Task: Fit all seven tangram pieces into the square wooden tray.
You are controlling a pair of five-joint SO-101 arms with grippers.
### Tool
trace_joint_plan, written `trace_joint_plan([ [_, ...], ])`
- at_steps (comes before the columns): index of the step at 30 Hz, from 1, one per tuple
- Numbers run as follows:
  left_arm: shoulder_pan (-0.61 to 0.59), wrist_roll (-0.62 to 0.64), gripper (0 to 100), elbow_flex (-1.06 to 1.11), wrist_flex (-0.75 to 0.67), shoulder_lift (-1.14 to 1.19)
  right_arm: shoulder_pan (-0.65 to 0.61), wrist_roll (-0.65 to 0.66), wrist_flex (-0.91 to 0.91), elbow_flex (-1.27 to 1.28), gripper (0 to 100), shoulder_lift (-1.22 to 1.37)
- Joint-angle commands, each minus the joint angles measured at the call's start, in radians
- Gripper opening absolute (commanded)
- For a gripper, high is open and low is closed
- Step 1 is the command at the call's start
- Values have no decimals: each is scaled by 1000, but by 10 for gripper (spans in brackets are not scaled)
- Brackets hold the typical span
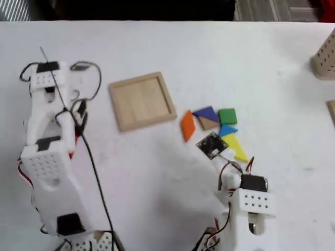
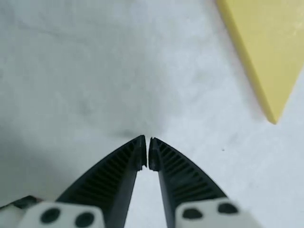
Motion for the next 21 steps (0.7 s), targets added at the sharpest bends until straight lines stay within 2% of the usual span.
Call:
trace_joint_plan([
  [1,102,161,21,-129,14,-24,1,0,8,-5,19,-12],
  [9,234,448,22,-298,6,-18,1,0,7,-5,19,-12],
  [14,331,526,22,-416,-2,-13,1,0,7,-5,19,-12],
  [21,427,790,23,-430,-140,4,13,0,7,-5,19,-12],
])
